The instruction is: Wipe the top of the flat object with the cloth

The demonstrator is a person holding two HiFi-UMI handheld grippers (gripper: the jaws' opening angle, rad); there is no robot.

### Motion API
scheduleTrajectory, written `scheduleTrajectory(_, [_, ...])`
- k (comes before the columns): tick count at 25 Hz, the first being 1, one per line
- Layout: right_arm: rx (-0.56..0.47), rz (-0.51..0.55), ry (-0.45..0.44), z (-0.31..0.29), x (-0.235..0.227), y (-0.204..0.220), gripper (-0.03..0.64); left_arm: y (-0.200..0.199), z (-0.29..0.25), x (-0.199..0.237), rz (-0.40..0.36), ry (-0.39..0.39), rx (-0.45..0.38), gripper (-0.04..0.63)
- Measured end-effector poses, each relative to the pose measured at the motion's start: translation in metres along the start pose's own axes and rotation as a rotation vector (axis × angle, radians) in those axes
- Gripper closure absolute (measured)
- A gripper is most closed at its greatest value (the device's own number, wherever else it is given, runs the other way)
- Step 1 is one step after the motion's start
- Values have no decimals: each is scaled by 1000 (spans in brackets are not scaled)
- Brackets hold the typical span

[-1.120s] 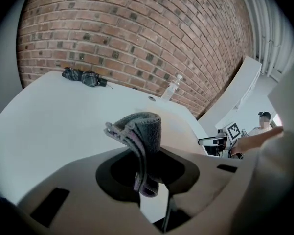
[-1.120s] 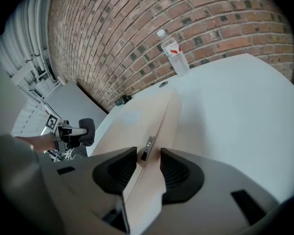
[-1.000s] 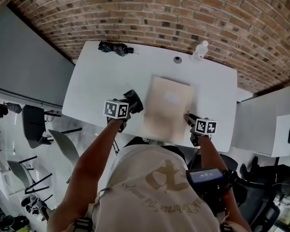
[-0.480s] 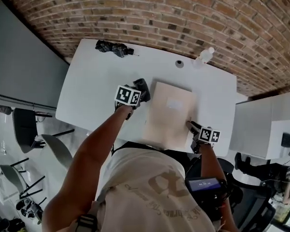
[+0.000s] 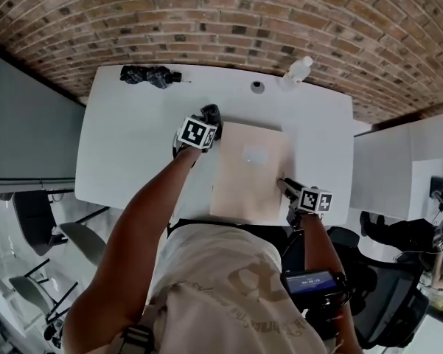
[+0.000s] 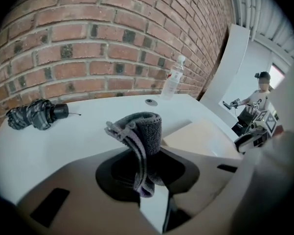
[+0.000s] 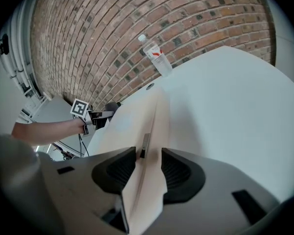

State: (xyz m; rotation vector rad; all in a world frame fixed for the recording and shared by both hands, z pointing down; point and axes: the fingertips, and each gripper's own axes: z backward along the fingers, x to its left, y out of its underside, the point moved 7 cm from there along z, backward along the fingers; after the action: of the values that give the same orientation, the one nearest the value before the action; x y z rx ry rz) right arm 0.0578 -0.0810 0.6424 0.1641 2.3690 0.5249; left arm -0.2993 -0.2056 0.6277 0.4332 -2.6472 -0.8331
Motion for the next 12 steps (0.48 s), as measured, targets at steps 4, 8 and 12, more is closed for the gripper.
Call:
scheduleTrajectory(4, [2,-4,6,1,0,2,442,-3,-10,-6,-15,50,15,494])
scheduleTrajectory(8, [2,-3,0,-1,0,1,442,-2,-7,-10,-16,117,16,494])
scheduleTrajectory(12, [11,16,0,0,0,3,442,9,2,-18,-40,177,52,494])
